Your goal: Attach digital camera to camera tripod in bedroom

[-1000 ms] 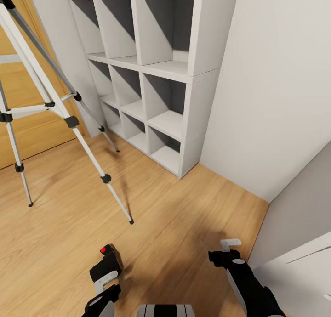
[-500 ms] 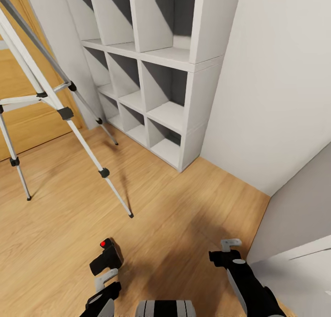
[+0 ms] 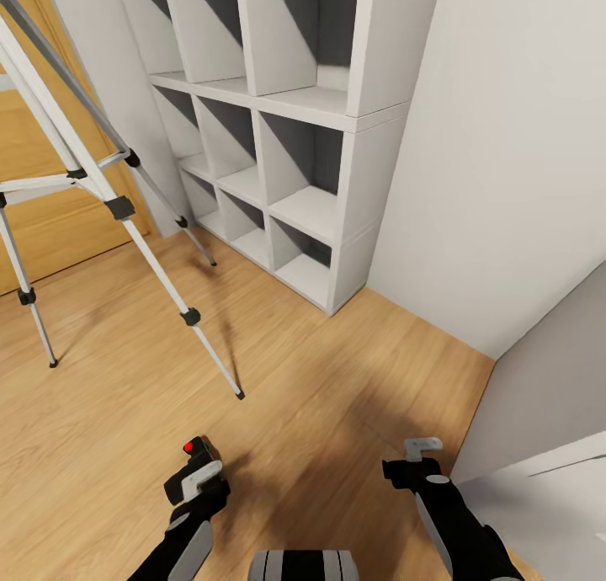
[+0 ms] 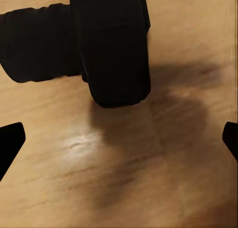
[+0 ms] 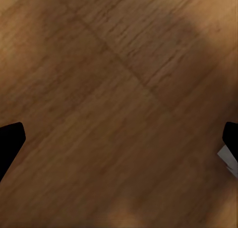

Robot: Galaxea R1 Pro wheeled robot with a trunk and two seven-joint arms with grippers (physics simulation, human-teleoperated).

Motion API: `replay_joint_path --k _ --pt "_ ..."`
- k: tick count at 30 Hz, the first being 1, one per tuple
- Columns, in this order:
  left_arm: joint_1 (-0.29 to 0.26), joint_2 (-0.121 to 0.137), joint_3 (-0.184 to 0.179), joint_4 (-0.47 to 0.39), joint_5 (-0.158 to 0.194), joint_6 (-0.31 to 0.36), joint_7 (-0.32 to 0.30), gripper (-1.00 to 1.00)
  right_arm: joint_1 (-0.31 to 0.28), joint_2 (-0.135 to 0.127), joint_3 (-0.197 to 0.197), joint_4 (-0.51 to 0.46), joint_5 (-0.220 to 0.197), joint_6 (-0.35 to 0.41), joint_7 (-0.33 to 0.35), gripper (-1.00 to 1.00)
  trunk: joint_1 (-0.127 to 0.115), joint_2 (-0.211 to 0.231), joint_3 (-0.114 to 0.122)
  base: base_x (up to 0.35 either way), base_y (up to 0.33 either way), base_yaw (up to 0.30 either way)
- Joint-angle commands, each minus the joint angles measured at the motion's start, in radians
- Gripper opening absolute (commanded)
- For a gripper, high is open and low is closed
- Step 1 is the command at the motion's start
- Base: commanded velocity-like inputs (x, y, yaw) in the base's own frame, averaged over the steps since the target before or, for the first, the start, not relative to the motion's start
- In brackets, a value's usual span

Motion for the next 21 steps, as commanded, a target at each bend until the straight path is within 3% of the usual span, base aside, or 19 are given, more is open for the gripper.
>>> replay_joint_path --k 1,21 --pt "0.0 0.001 -0.005 -0.004 0.006 0.002 0.006 1.0 0.0 0.001 -0.002 -0.002 0.011 0.006 0.001 1.0 0.0 0.0 -0.001 0.0 0.0 0.0" --pt "0.0 0.0 0.001 0.016 0.016 -0.006 -0.001 1.0 0.0 0.001 -0.002 -0.002 0.008 0.007 0.004 1.0 0.0 0.0 -0.001 0.0 0.0 0.0"
